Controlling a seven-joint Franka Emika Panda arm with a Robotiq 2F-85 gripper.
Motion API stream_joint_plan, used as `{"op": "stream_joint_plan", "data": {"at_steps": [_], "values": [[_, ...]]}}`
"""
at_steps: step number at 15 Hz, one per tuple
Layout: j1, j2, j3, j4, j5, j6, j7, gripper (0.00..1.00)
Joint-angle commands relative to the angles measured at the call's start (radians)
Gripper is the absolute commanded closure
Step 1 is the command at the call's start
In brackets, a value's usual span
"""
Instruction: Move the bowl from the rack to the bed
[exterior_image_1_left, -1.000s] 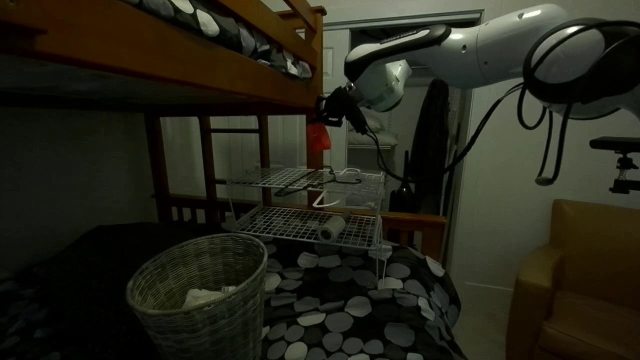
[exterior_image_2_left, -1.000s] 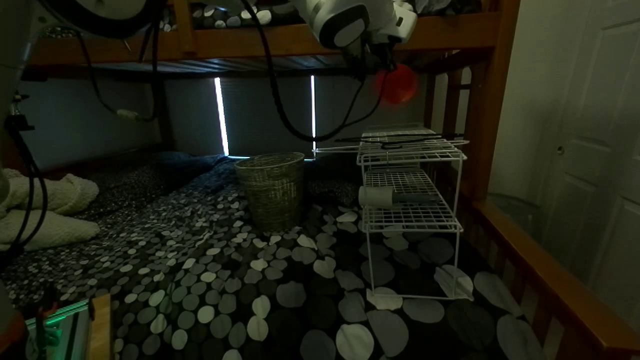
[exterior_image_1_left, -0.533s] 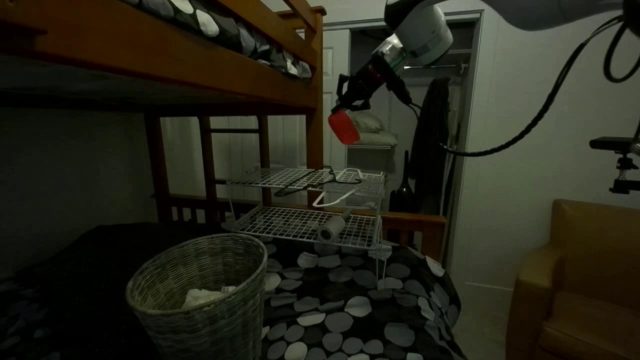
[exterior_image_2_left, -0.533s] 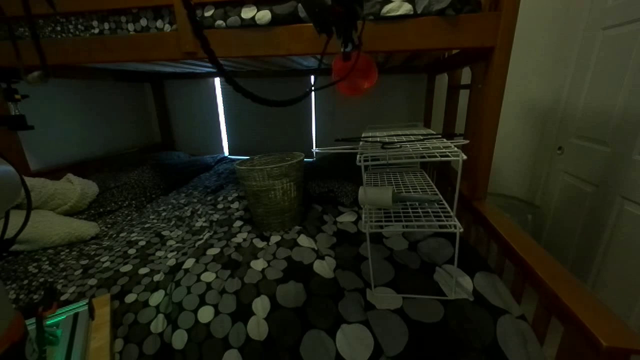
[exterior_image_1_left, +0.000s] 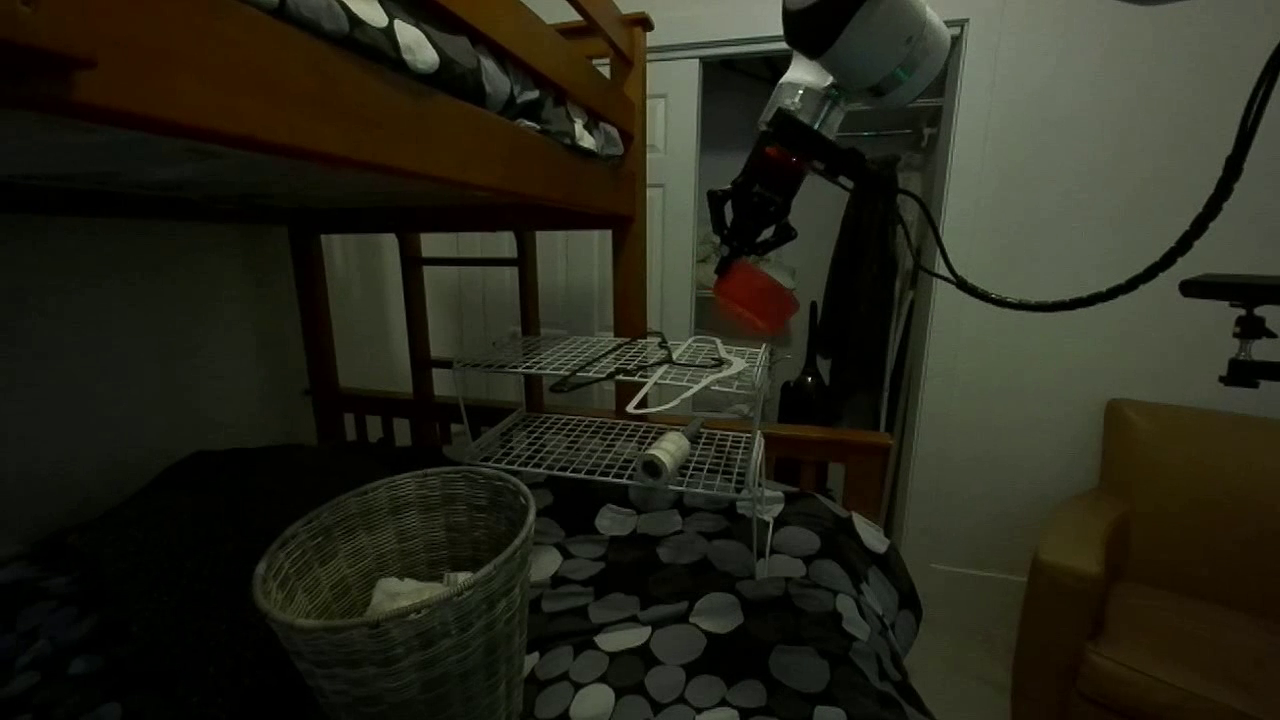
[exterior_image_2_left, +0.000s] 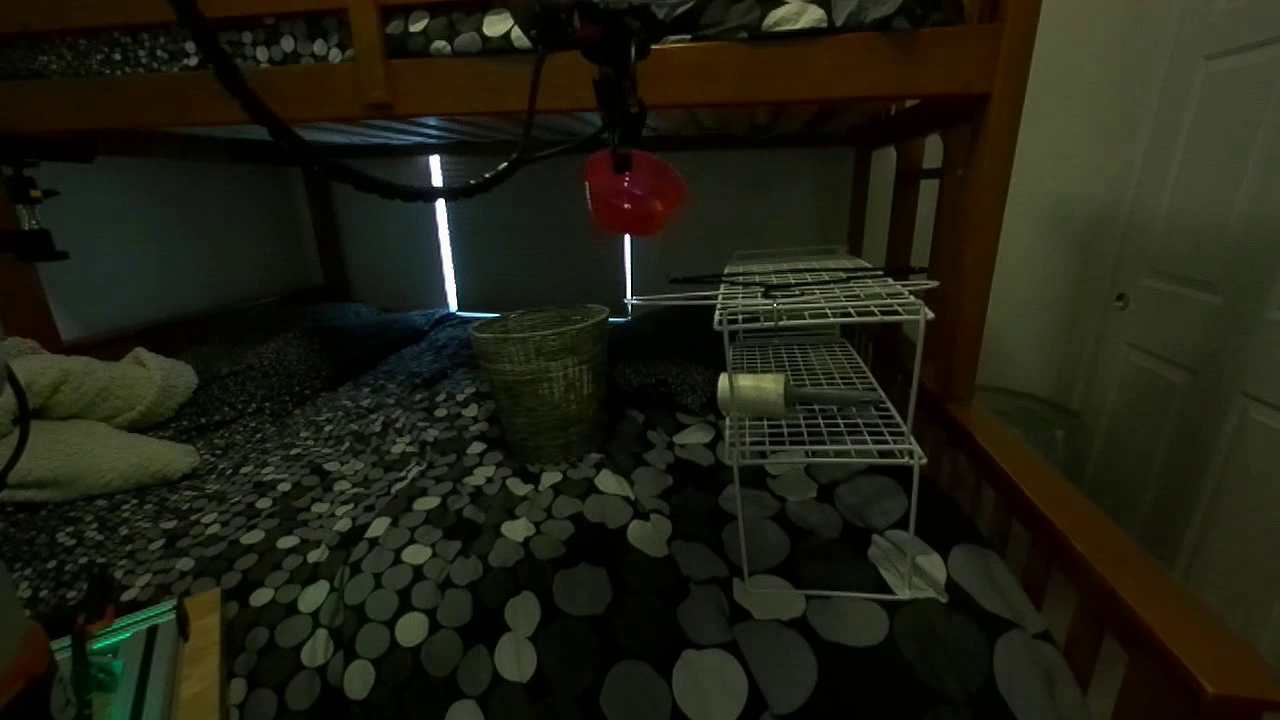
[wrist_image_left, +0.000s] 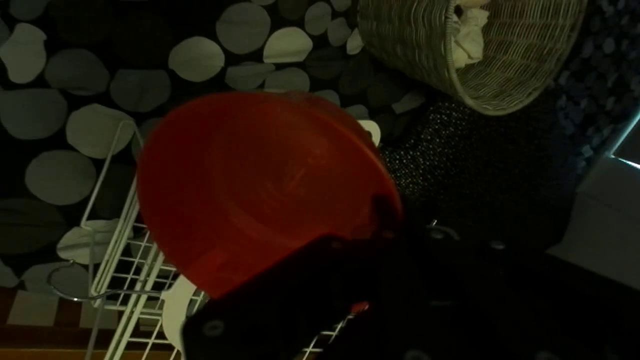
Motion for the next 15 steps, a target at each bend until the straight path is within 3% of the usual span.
{"op": "stream_joint_plan", "data": {"at_steps": [1, 3, 5, 8, 13, 15], "values": [[0.062, 0.000, -0.055, -0.002, -0.014, -0.001, 0.012, 0.97], [0.062, 0.000, -0.059, -0.004, -0.016, -0.001, 0.013, 0.99], [0.113, 0.020, -0.043, 0.021, 0.001, -0.069, -0.047, 0.99], [0.205, 0.039, 0.001, 0.015, 0.030, -0.083, -0.078, 0.99], [0.289, 0.045, 0.040, -0.030, -0.044, -0.241, 0.051, 0.99], [0.299, 0.028, 0.038, -0.086, -0.011, -0.314, 0.080, 0.99]]}}
